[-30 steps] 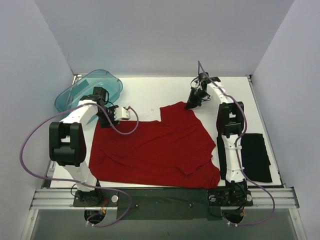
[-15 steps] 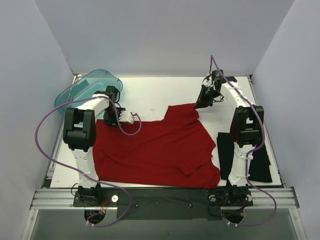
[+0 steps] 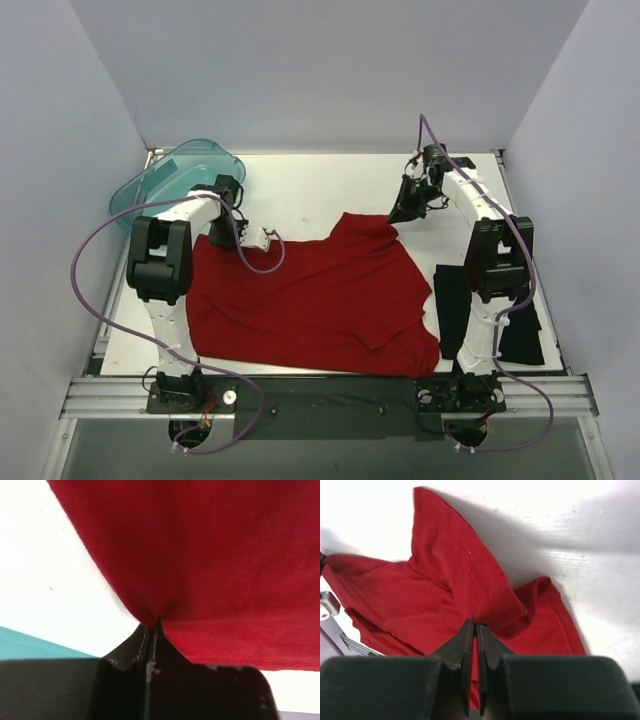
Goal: Fold and stack the t-shirts
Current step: Grap the side of the flattened tshirt furthest away from the robot with both arms, then fold the other side of the tshirt into a rectangle
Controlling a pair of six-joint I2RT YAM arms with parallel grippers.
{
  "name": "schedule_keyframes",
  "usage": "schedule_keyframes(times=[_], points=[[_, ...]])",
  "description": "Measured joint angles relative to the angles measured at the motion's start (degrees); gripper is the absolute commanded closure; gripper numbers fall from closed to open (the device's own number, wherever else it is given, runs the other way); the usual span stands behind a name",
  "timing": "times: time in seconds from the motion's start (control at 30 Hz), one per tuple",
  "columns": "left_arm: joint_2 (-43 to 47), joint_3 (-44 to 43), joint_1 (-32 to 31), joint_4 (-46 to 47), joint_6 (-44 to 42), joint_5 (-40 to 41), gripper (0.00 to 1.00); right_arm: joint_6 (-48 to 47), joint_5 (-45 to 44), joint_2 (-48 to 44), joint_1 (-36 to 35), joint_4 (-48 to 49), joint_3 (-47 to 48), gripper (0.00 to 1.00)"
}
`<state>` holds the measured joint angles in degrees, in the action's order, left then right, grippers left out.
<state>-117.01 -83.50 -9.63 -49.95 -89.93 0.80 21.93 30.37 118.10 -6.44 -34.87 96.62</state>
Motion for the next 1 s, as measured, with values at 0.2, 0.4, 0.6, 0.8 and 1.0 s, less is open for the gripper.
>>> schedule_keyframes(times=[0.2,0.4,0.6,0.8,1.0], points=[[2.8,2.6,1.4,1.0,7.2,-3.5,1.00,-0.7,0.0,-7.3,0.0,0.0,-3.1,1.00],[14.7,8.3,1.6,2.2,14.3,-3.6,1.00,-2.8,-0.7,-17.6,0.0,-3.1,-12.1,1.00],[34.0,19.7,-0.8,0.8,16.9,-4.1,1.00,-2.2,-1.6,-32.0,-0.8,-8.2,-31.9,1.00],[39.9,35.1,-3.1,0.6,18.8,-2.2,1.00,2.3,-2.3,-41.9,-4.9,-10.6,-47.5,1.00],[39.7,39.3,-3.1,2.1,18.0,1.5,0.58,6.4,-3.0,-42.6,-8.4,-9.9,-54.5,1.00]])
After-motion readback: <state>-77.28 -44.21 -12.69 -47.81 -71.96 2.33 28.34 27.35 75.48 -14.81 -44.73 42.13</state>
